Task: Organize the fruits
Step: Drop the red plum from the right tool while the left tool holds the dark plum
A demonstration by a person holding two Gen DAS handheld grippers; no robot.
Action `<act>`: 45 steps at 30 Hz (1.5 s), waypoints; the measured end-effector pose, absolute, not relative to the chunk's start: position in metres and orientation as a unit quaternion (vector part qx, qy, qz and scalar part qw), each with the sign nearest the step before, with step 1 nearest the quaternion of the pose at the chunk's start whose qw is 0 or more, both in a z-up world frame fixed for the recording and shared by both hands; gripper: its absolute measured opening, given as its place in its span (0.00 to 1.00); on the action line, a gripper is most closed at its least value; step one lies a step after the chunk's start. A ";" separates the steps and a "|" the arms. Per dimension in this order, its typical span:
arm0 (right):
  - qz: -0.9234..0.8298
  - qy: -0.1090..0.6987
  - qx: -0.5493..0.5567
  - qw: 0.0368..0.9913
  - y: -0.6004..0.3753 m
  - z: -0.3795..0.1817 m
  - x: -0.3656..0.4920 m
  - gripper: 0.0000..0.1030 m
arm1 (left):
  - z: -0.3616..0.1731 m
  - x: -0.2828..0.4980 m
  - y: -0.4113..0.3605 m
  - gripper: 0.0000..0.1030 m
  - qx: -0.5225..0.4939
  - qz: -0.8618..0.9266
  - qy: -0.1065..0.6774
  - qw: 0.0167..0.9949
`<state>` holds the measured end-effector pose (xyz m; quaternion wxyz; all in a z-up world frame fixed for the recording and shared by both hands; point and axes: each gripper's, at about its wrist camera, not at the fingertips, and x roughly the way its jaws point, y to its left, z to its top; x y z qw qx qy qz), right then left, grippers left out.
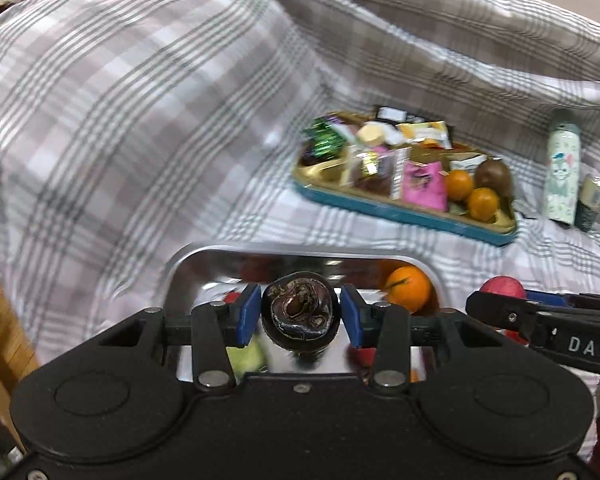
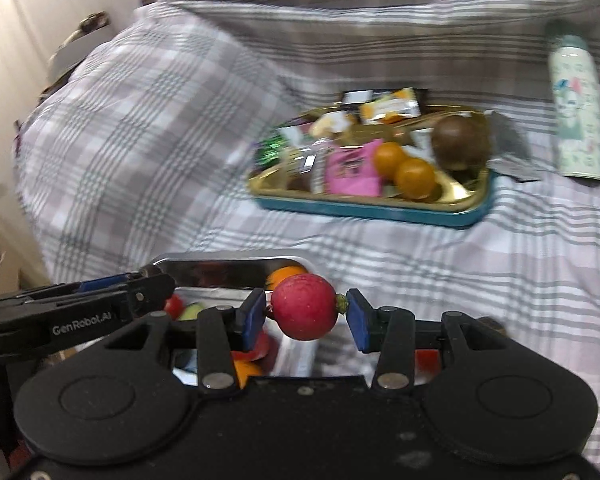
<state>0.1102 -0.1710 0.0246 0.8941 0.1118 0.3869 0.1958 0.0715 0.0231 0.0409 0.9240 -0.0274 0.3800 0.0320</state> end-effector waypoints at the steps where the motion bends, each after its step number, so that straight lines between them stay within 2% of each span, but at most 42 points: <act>1: 0.203 0.385 0.107 0.894 -0.166 0.024 0.108 0.45 | 0.040 0.069 0.028 0.49 -0.030 0.038 0.381 0.923; 15: 0.274 0.374 0.055 0.884 -0.107 0.015 0.084 0.45 | 0.015 0.049 0.083 0.49 -0.072 0.086 0.402 0.909; 24: 0.283 0.385 0.052 0.877 -0.084 0.004 0.081 0.45 | 0.003 0.041 0.088 0.49 -0.070 0.060 0.398 0.913; 32: 0.272 0.380 0.051 0.882 -0.082 0.003 0.081 0.45 | -0.008 0.047 0.102 0.49 -0.117 0.060 0.422 0.897; 45: 0.264 0.371 0.053 0.888 -0.086 0.008 0.081 0.47 | -0.008 0.047 0.080 0.49 -0.043 0.083 0.431 0.897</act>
